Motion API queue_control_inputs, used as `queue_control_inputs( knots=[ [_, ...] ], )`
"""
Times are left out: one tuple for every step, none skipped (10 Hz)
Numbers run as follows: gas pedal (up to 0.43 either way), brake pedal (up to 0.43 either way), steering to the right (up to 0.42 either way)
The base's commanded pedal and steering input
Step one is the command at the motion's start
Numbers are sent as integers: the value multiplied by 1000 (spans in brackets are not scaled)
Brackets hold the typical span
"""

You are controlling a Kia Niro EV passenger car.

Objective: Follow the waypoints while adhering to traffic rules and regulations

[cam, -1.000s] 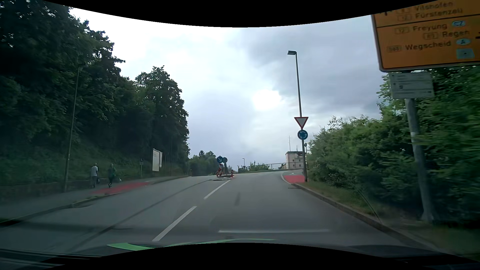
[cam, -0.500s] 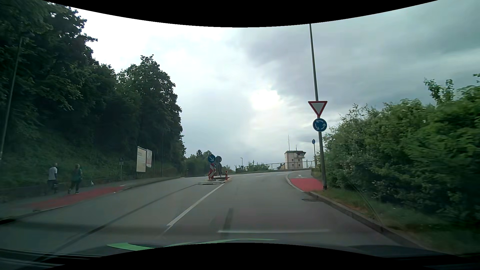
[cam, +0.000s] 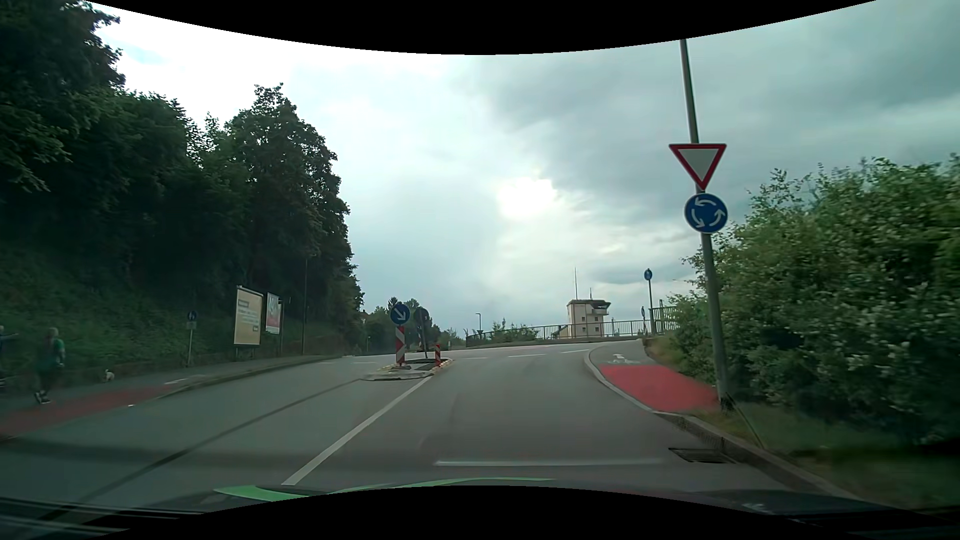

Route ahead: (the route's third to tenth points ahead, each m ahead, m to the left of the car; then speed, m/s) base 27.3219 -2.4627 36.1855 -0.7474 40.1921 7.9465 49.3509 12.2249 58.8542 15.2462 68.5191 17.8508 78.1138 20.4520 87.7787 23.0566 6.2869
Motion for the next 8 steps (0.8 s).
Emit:
queue_control_inputs(
  knots=[
    [0, 0, 9],
    [0, 0, 9],
    [0, 0, 9],
    [0, 0, 9],
    [0, 0, 9],
    [0, 0, 9],
    [20, 0, 9],
    [67, 0, 9]
  ],
)
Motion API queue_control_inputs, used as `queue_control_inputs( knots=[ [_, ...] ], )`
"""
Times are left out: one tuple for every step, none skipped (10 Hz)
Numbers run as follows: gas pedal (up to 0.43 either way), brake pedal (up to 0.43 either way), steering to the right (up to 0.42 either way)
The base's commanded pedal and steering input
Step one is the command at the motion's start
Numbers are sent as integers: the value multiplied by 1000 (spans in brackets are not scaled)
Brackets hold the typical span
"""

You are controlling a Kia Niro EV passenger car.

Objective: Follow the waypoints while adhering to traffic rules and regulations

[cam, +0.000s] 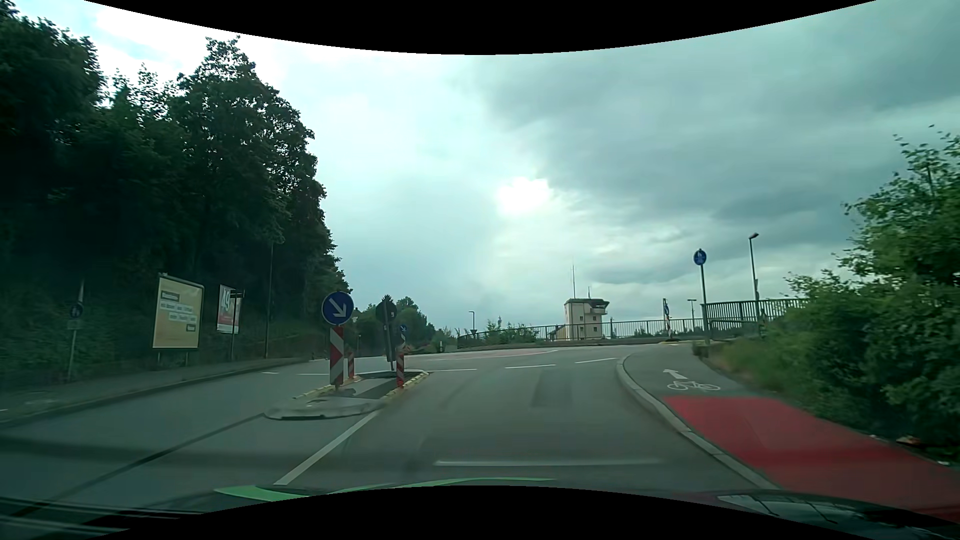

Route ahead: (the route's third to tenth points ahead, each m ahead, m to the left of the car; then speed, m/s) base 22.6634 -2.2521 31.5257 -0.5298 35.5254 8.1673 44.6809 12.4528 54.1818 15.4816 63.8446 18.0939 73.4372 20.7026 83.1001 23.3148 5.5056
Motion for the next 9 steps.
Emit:
queue_control_inputs(
  knots=[
    [67, 0, 9],
    [67, 0, 10],
    [87, 0, 10],
    [98, 0, 11],
    [98, 0, 13],
    [98, 0, 18],
    [98, 0, 22],
    [98, 0, 27],
    [98, 0, 30]
  ],
)
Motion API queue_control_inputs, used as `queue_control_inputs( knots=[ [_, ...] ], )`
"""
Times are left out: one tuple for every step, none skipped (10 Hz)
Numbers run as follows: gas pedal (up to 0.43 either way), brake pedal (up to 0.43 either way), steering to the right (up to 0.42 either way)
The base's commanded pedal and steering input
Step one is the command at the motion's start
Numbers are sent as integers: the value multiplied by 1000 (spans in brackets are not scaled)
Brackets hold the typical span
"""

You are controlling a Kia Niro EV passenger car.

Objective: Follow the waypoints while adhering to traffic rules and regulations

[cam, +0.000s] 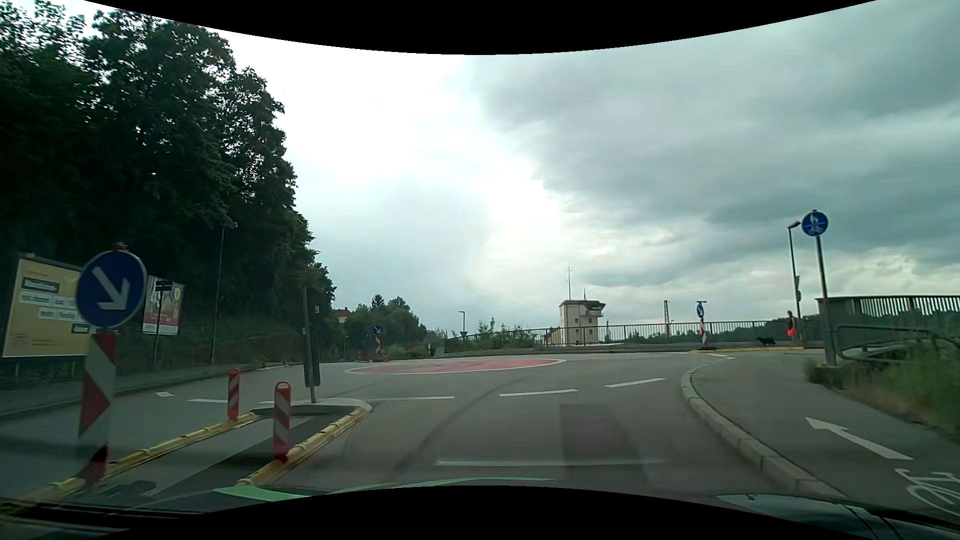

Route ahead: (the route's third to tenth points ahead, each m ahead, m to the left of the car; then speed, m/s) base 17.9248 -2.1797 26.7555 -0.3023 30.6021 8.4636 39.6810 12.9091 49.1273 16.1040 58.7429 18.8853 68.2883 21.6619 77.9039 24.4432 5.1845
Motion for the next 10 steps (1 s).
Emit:
queue_control_inputs(
  knots=[
    [98, 0, 38],
    [98, 0, 48],
    [98, 0, 56],
    [98, 0, 70],
    [98, 0, 84],
    [98, 0, 95],
    [98, 0, 111],
    [98, 0, 125],
    [98, 0, 143],
    [98, 0, 165]
  ],
)
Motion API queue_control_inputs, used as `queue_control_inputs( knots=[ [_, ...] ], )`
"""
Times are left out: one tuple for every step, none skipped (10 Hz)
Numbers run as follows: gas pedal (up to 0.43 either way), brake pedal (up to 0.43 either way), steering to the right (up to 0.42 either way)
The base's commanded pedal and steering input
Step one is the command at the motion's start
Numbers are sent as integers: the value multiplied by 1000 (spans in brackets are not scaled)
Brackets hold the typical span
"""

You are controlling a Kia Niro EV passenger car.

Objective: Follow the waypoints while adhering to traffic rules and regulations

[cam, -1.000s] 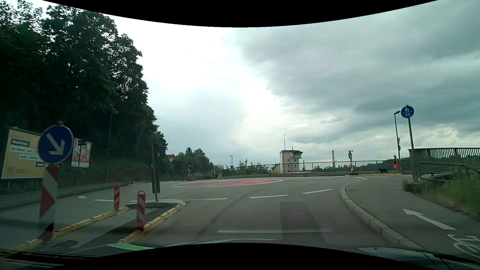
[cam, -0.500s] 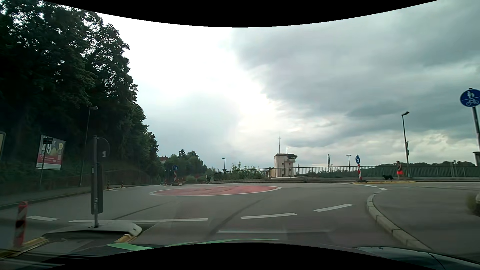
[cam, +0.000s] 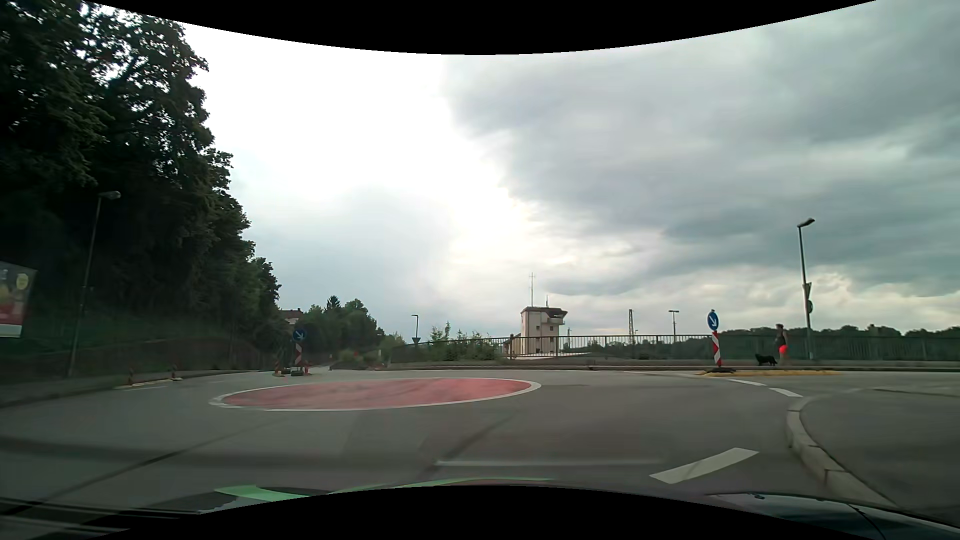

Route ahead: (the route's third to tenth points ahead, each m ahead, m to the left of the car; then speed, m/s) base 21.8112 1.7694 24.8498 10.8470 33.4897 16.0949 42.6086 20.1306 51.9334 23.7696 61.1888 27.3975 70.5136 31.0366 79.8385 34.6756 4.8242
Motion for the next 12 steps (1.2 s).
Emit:
queue_control_inputs(
  knots=[
    [98, 0, 180],
    [98, 0, 196],
    [98, 0, 211],
    [98, 0, 220],
    [87, 0, 229],
    [87, 0, 238],
    [79, 0, 240],
    [79, 0, 240],
    [79, 0, 237],
    [79, 0, 230],
    [79, 0, 213],
    [79, 0, 188]
  ],
)
